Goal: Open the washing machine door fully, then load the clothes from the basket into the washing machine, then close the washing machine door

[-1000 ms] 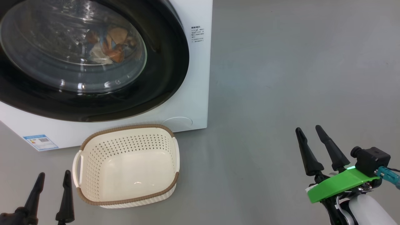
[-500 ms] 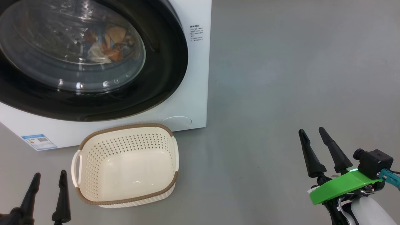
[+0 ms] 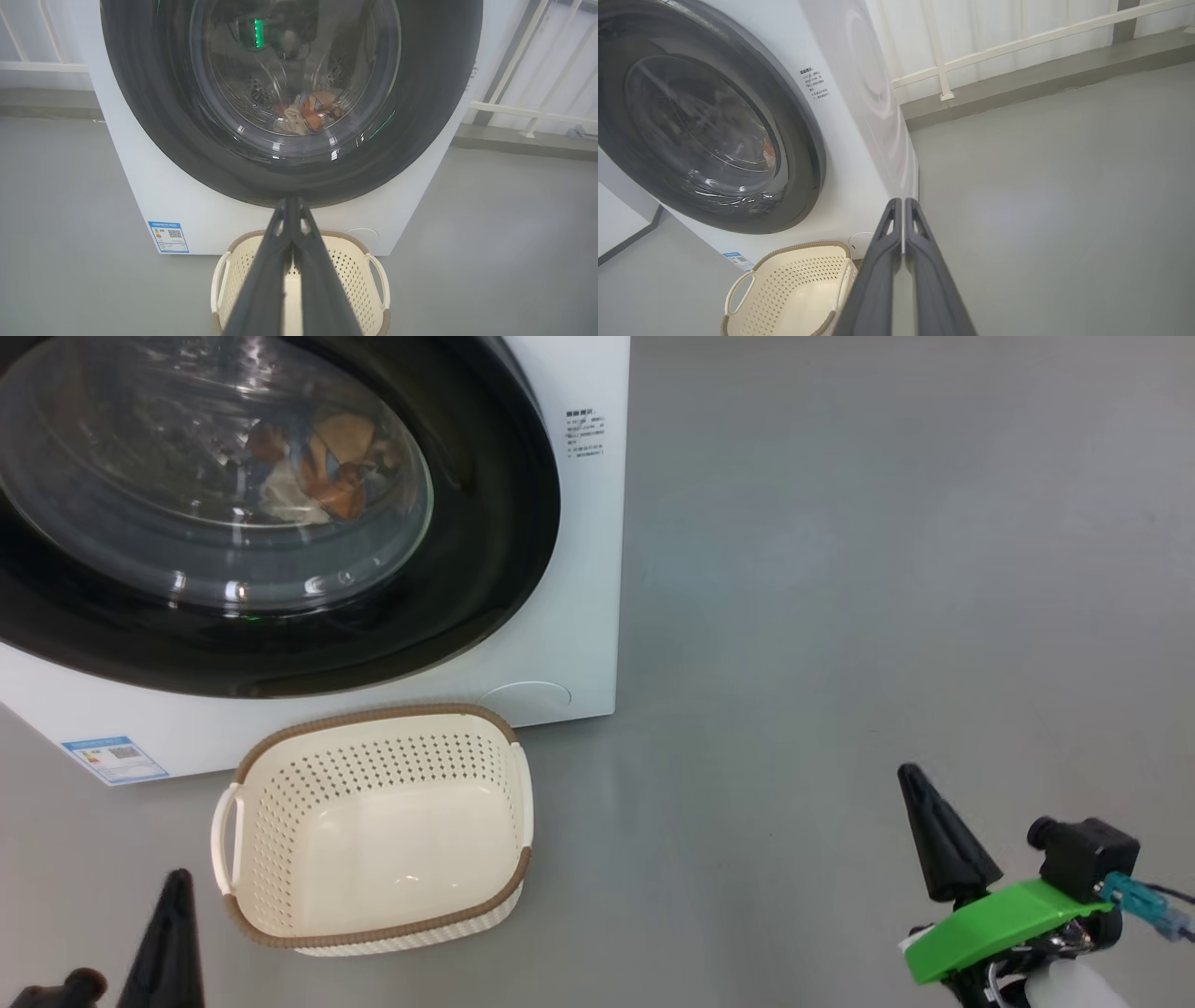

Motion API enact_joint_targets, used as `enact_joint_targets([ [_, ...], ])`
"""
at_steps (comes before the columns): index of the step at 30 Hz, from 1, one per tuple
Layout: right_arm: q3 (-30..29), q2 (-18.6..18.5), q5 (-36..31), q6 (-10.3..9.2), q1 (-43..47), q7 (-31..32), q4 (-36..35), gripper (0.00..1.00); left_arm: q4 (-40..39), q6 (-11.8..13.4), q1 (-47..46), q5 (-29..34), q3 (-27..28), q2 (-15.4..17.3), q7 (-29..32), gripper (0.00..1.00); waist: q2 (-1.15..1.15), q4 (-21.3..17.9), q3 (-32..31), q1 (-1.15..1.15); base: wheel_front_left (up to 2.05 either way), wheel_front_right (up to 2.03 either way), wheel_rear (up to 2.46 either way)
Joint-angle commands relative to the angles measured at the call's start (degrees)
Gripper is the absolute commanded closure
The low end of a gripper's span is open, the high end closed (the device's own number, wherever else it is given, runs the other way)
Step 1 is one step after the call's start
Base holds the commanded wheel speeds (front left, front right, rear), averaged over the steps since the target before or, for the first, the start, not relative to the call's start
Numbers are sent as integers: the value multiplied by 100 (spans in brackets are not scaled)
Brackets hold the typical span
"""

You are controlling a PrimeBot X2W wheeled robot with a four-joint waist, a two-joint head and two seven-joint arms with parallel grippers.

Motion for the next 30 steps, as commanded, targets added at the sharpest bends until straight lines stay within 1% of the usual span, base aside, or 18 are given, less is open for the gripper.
enact_joint_targets([
  [1, -32, -33, 101, 0, -44, 24, -87, 100, -65, 0, -15, -121, 35, 52, 42, 100, 0, 3, -3, 0, 0, 0, 0],
  [5, -86, -15, 302, 0, -25, 80, -107, 100, -82, -1, -19, -361, 34, 29, 116, 100, 0, 31, -39, 12, 0, 0, 0],
  [8, -137, 2, 500, 0, -12, 137, -112, 100, -79, -1, -35, -595, 25, 6, 178, 100, 0, 56, -57, 3, 0, 0, 0],
  [10, -162, 12, 599, 0, -12, 166, -115, 100, -77, -1, -48, -714, 23, -5, 209, 100, 0, 67, -62, 0, 0, 0, 0],
  [30, -417, 118, 1525, 0, 28, 453, -167, 100, -93, -3, -136, -1844, 16, -114, 526, 100, 0, 172, -156, 0, 0, 0, 0],
])
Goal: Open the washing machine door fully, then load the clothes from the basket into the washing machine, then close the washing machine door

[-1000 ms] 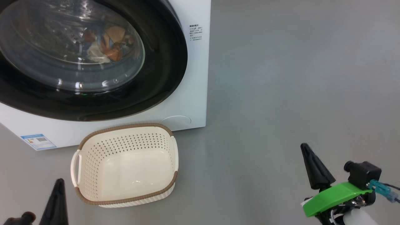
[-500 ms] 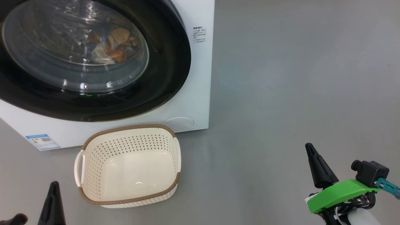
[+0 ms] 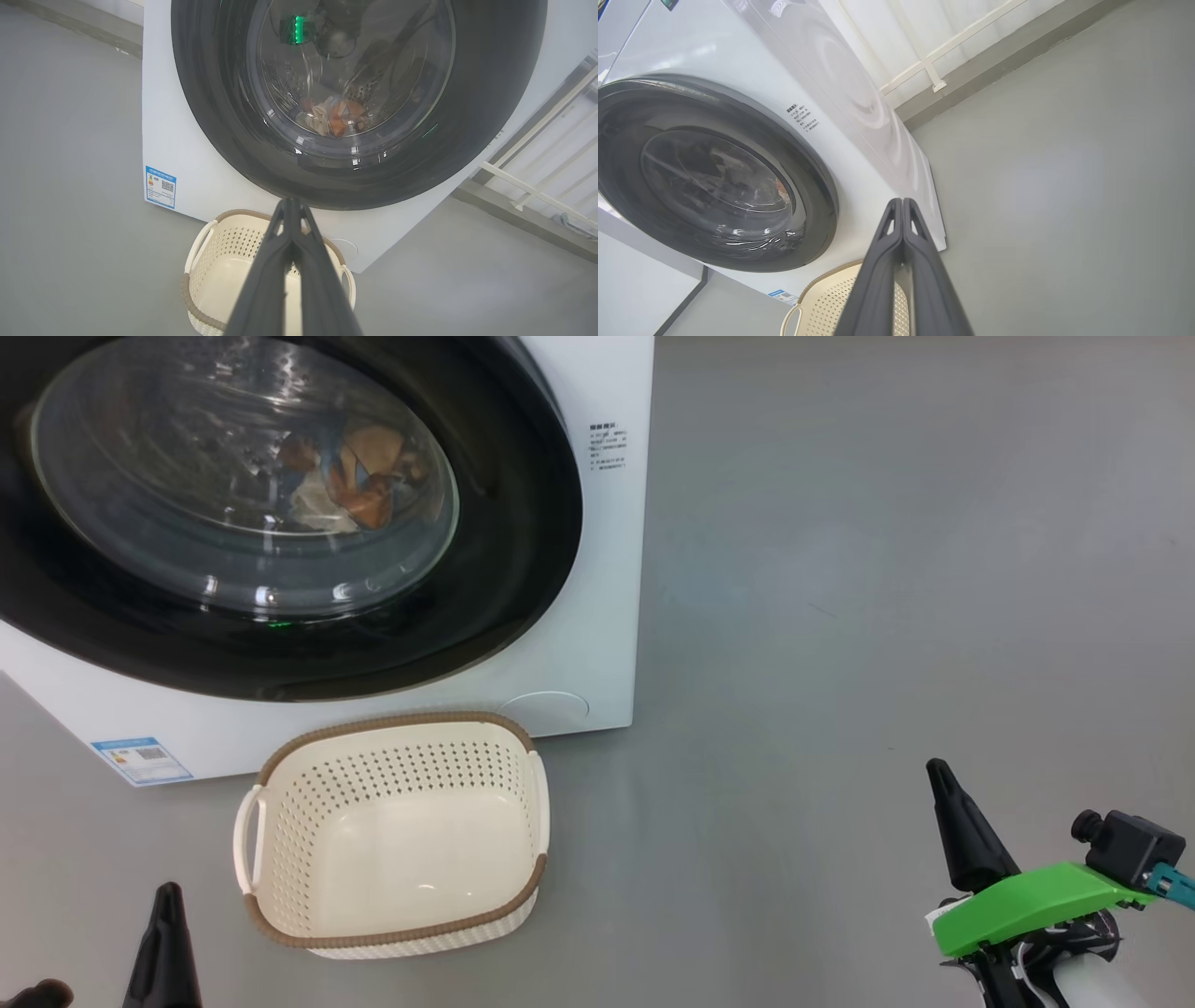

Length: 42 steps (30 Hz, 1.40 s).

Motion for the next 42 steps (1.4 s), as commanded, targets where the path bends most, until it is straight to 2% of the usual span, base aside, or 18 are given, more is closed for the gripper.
enact_joint_targets([
  [1, -51, -64, 147, 0, -61, 19, -159, 100, -124, -3, -145, -144, 65, 75, 35, 100, 0, 8, -7, 0, 0, 0, 0],
  [42, -643, 201, 2041, 0, 34, 666, -276, 100, -168, -8, -315, -2510, 61, -152, 709, 100, 0, 229, -207, 0, 0, 0, 0],
])
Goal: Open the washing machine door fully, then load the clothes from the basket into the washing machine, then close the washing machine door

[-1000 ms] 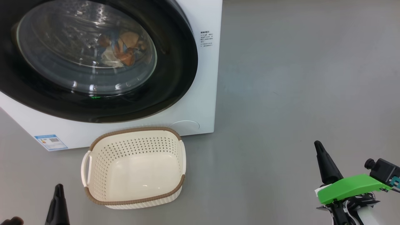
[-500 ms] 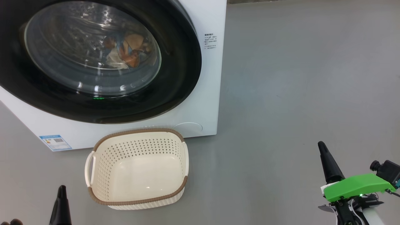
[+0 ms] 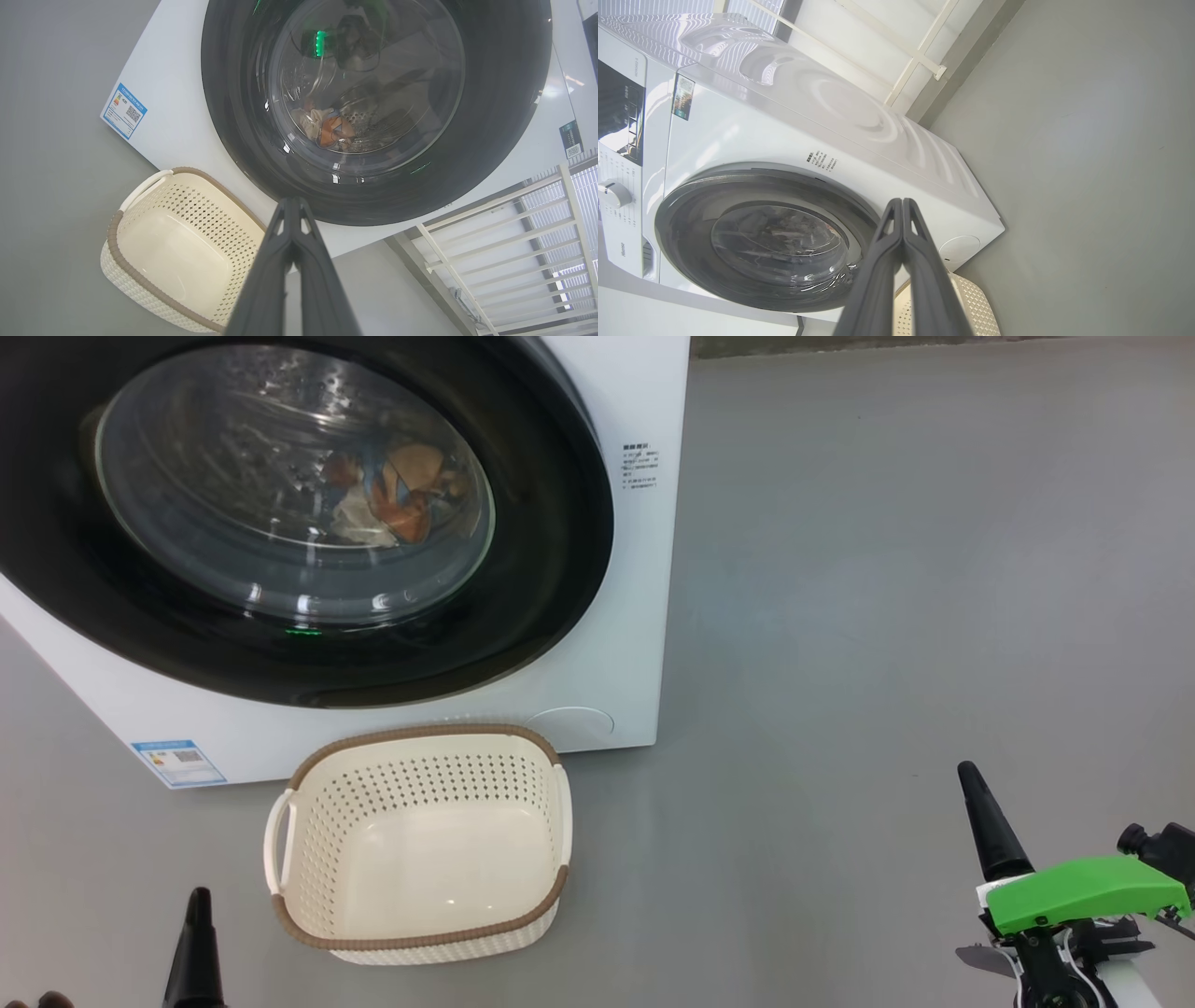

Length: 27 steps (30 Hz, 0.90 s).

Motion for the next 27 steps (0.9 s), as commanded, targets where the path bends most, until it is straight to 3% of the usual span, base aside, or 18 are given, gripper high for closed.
enact_joint_targets([
  [1, -22, -29, 136, 0, -47, 32, -179, 100, -163, -8, -262, -184, 100, 64, 55, 100, 0, 10, -9, 0, 0, 0, 0],
  [27, -450, 169, 1395, 0, 15, 492, -256, 100, -193, -11, -378, -1786, 96, -90, 510, 100, 0, 160, -145, 0, 0, 0, 0],
])
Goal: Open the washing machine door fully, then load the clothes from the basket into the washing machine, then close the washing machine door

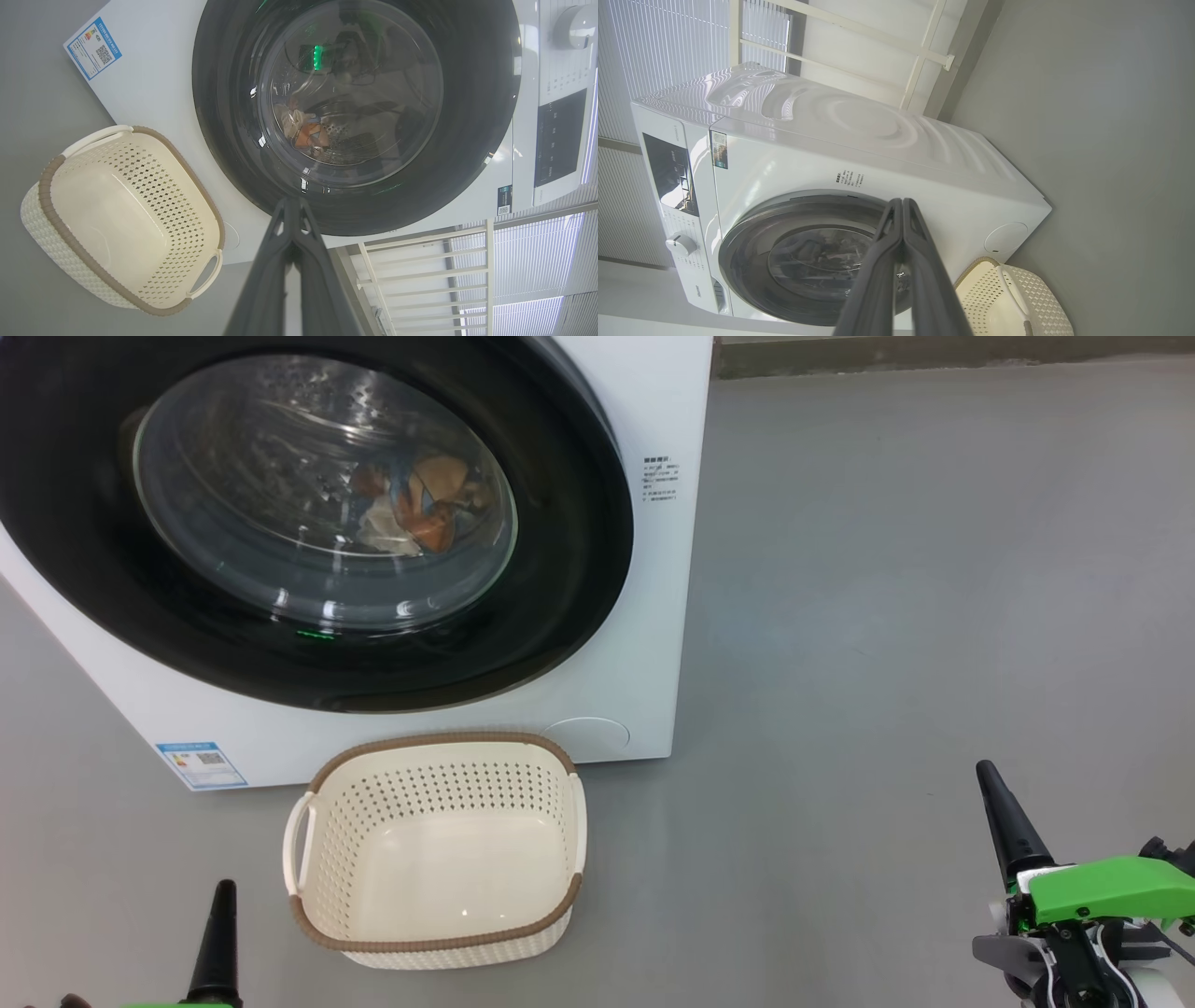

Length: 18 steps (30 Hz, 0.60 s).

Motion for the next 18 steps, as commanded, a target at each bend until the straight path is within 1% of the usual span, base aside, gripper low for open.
enact_joint_targets([
  [1, 28, -14, 203, 2, -25, 55, -180, 100, -183, -11, -272, -175, 123, 49, 53, 100, 0, 12, -11, 0, 0, 0, 0],
  [18, -231, 108, 943, 2, 11, 331, -226, 100, -200, -12, -340, -1122, 120, -42, 322, 100, 0, 100, -91, 0, 0, 0, 0],
])
